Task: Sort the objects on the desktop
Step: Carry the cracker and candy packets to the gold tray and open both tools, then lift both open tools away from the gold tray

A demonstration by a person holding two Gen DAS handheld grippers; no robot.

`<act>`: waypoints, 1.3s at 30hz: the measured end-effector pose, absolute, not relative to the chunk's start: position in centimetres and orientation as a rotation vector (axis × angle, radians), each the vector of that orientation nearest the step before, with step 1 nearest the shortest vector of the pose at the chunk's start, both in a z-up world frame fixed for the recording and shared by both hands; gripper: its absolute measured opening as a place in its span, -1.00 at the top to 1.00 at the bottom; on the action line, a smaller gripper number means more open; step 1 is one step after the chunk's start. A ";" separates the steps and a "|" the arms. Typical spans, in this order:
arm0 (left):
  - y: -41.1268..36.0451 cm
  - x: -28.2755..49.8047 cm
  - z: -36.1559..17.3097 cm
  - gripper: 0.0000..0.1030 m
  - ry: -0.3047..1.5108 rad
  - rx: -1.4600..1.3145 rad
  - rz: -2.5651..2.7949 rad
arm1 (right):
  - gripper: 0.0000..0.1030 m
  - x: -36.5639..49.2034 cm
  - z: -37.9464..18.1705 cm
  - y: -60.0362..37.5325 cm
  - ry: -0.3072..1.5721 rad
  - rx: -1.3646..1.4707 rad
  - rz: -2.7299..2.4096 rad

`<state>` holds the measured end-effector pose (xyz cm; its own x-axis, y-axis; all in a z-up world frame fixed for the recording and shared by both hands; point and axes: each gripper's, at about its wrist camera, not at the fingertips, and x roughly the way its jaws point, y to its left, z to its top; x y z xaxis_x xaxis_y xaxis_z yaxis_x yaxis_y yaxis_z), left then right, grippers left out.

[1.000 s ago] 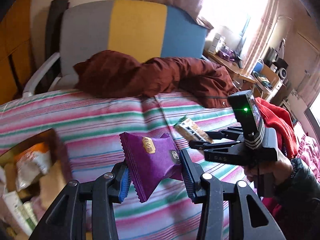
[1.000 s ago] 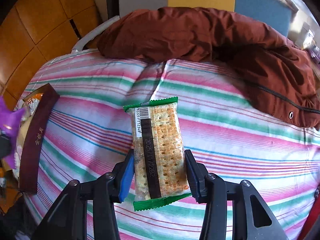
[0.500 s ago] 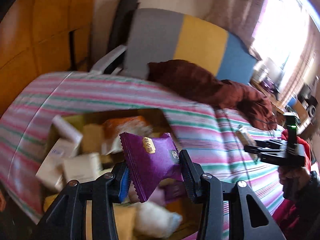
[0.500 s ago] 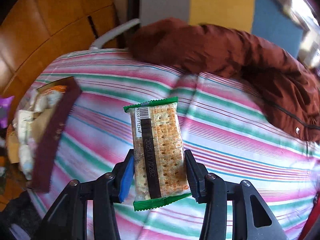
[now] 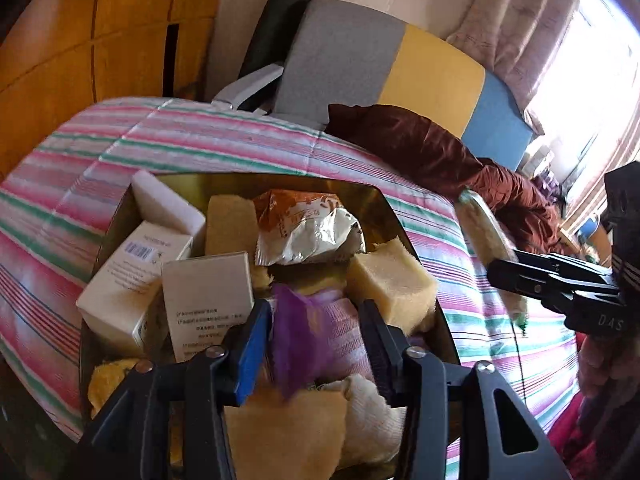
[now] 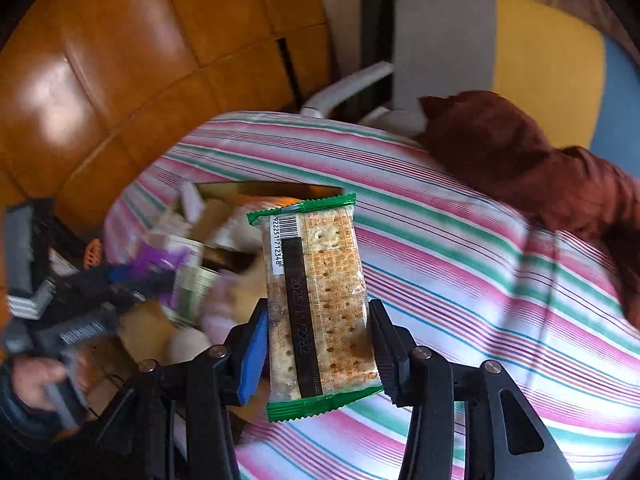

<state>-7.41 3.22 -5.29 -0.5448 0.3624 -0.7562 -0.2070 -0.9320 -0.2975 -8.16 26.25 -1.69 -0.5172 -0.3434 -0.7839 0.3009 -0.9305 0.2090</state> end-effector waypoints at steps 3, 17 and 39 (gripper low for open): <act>2.3 -7.0 -5.2 -0.05 -0.288 -1.277 2.500 | 0.07 -9.0 -1.4 23.5 -0.105 1.271 -2.430; 0.9 -4.2 -6.0 -0.02 -0.161 -1.269 2.610 | -0.15 -9.6 -4.0 18.9 -0.190 1.324 -2.394; 0.0 -0.7 0.4 -0.25 0.000 -1.091 2.873 | -0.42 -3.0 -4.5 16.9 -0.001 1.238 -2.544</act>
